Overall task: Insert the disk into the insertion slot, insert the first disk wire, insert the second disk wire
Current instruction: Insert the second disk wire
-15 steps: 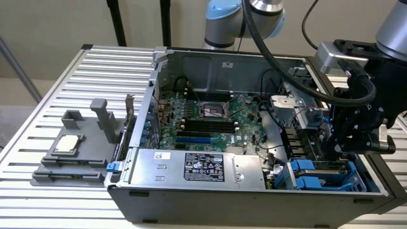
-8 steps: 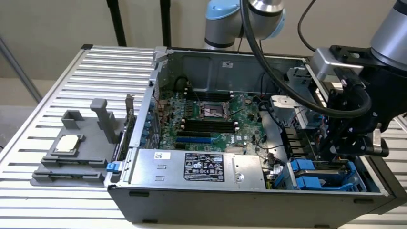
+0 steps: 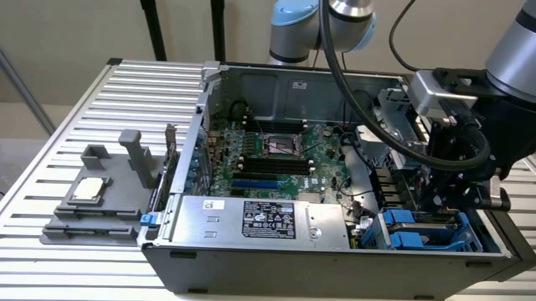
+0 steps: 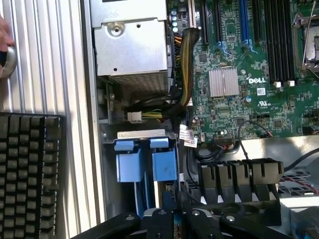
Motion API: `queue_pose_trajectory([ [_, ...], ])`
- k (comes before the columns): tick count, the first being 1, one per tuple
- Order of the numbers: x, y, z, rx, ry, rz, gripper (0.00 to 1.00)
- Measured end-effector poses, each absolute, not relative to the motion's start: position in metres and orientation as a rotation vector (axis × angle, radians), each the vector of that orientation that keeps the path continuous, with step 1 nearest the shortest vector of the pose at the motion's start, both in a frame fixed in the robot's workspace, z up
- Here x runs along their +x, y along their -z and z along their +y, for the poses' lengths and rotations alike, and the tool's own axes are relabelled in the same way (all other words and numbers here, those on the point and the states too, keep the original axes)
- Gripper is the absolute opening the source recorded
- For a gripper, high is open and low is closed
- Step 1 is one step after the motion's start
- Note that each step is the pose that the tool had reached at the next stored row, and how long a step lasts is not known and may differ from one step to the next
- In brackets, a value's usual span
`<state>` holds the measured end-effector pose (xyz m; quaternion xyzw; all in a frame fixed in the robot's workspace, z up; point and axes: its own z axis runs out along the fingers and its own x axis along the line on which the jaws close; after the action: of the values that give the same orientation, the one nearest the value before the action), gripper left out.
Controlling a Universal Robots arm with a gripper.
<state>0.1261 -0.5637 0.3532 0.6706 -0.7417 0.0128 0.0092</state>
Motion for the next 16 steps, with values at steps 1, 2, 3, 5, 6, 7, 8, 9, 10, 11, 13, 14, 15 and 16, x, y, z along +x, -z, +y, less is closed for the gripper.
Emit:
queue_pose_trajectory([
  [1,0.1262,-0.3525,-0.5644,2.097,-0.038,-2.316,0.16],
  [2,0.1261,-0.3519,-0.5648,2.1,-0.037,-2.316,0.16],
  [3,0.1262,-0.3514,-0.5652,2.103,-0.035,-2.316,0.16],
  [5,0.1261,-0.3503,-0.5657,2.109,-0.032,-2.316,0.16],
  [6,0.1261,-0.3497,-0.5659,2.112,-0.029,-2.316,0.16],
  [7,0.1262,-0.3492,-0.5661,2.116,-0.026,-2.316,0.16],
  [8,0.1262,-0.3488,-0.5663,2.119,-0.024,-2.317,0.16],
  [9,0.1262,-0.3485,-0.5666,2.121,-0.022,-2.317,0.16],
  [10,0.1262,-0.3481,-0.5667,2.124,-0.02,-2.318,0.16],
  [11,0.1263,-0.3478,-0.5669,2.127,-0.018,-2.318,0.16],
  [13,0.1263,-0.3474,-0.5672,2.132,-0.016,-2.319,0.16],
  [14,0.1262,-0.3472,-0.5674,2.135,-0.016,-2.321,0.16],
  [15,0.1262,-0.3469,-0.5677,2.138,-0.017,-2.322,0.16],
  [16,0.1263,-0.3466,-0.568,2.142,-0.018,-2.324,0.16],
])
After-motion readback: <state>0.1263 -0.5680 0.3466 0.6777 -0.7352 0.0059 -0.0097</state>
